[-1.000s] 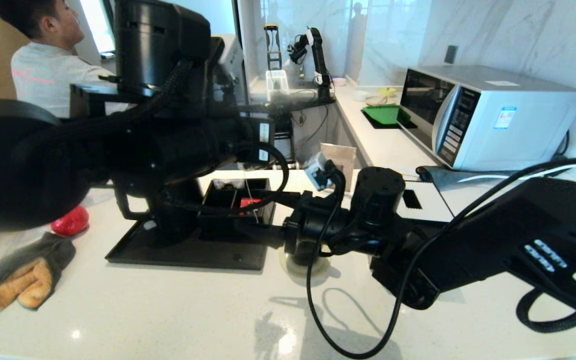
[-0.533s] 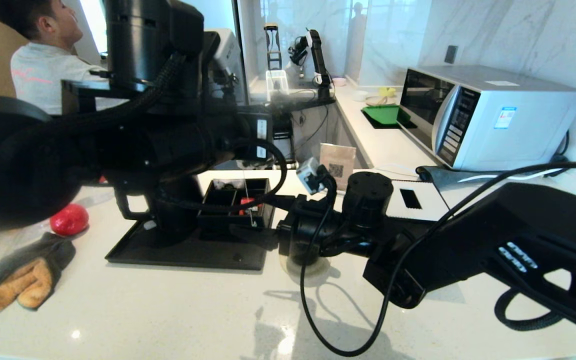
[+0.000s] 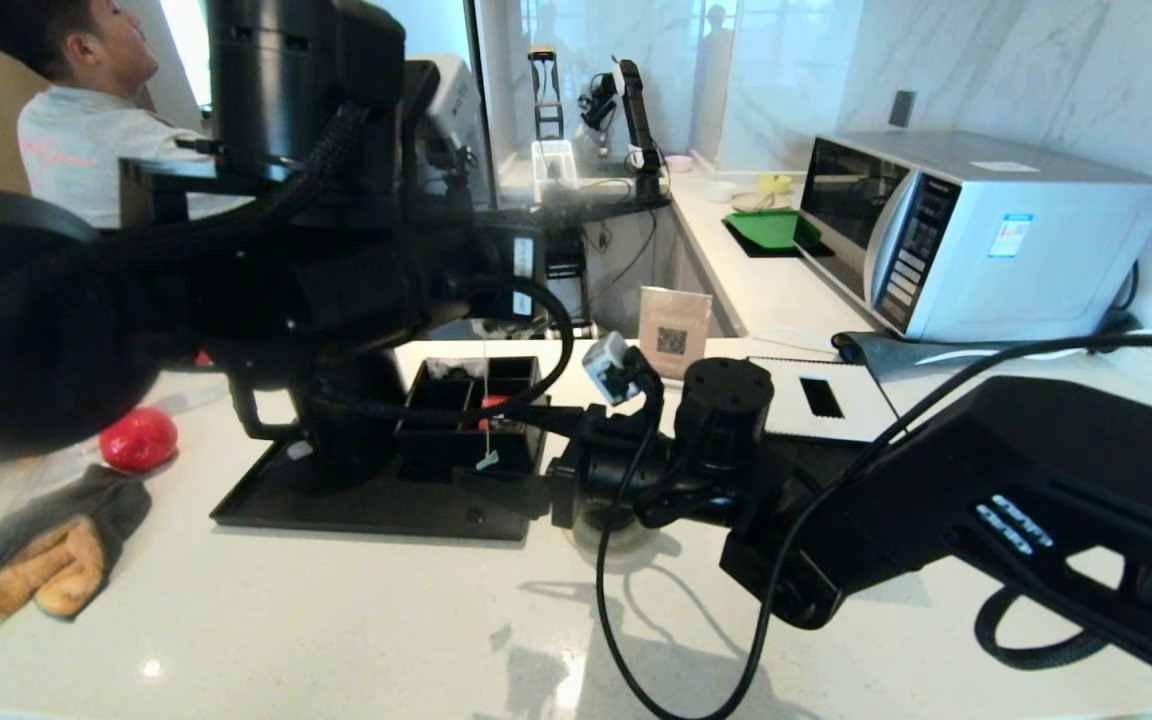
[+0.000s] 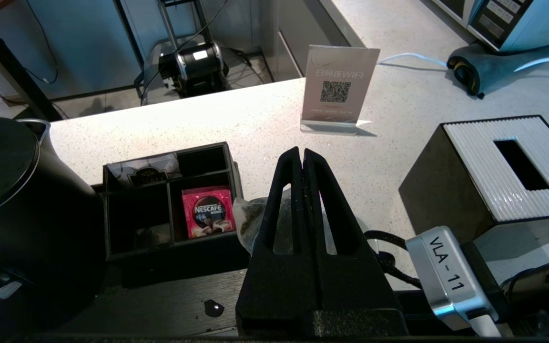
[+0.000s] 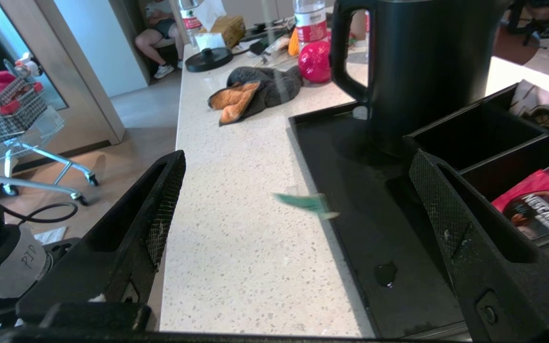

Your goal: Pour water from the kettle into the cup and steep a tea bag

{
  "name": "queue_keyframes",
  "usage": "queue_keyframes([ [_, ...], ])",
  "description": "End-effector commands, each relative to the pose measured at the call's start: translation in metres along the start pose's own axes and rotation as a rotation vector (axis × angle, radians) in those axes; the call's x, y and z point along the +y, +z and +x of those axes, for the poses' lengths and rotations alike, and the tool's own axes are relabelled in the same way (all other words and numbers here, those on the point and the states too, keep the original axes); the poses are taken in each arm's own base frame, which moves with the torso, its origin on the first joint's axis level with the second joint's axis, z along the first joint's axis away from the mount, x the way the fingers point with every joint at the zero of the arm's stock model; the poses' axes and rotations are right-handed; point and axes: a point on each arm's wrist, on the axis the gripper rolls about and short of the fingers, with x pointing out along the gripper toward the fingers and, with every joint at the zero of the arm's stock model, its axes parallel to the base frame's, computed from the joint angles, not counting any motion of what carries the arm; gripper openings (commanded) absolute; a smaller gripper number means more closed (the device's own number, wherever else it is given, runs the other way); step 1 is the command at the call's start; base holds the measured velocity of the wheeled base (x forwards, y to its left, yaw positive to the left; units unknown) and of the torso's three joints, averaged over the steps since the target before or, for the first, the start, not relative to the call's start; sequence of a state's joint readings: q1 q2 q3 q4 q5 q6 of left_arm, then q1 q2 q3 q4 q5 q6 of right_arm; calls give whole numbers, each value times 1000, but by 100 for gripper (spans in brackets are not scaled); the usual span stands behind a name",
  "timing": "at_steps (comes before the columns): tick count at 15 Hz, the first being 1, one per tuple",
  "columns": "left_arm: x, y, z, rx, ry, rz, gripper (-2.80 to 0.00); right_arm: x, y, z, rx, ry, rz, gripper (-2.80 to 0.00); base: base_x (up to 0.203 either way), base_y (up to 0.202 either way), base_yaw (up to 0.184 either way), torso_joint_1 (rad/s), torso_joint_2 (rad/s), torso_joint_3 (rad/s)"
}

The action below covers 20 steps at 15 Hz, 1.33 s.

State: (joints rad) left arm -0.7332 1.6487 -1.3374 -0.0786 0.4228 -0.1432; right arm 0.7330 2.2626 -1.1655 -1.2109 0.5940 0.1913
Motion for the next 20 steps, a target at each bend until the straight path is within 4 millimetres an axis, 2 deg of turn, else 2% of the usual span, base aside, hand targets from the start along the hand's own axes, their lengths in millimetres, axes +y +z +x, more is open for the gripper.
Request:
queue_keyframes([
  [1,0,0,1,0,2,-1,-280,1,-3,1,2,9,2,0,0,0,0,0,0,0],
  [8,-1,-1,1,2,-1,0,-280,2,-5,3,6,13,4,0,0,0,0,0,0,0],
  [9,0,-1,1,2,0,0,-280,2,-5,3,-1,14,0,-280,0,0,0,0,0,0],
  [13,-1,0,0,0,-1,0,-280,5,-10,1,4,19,6,-280,0,0,0,0,0,0],
  [20,0,0,0,-1,0,-1,-280,4,-9,1,-1,17,2,-280,0,0,0,0,0,0],
])
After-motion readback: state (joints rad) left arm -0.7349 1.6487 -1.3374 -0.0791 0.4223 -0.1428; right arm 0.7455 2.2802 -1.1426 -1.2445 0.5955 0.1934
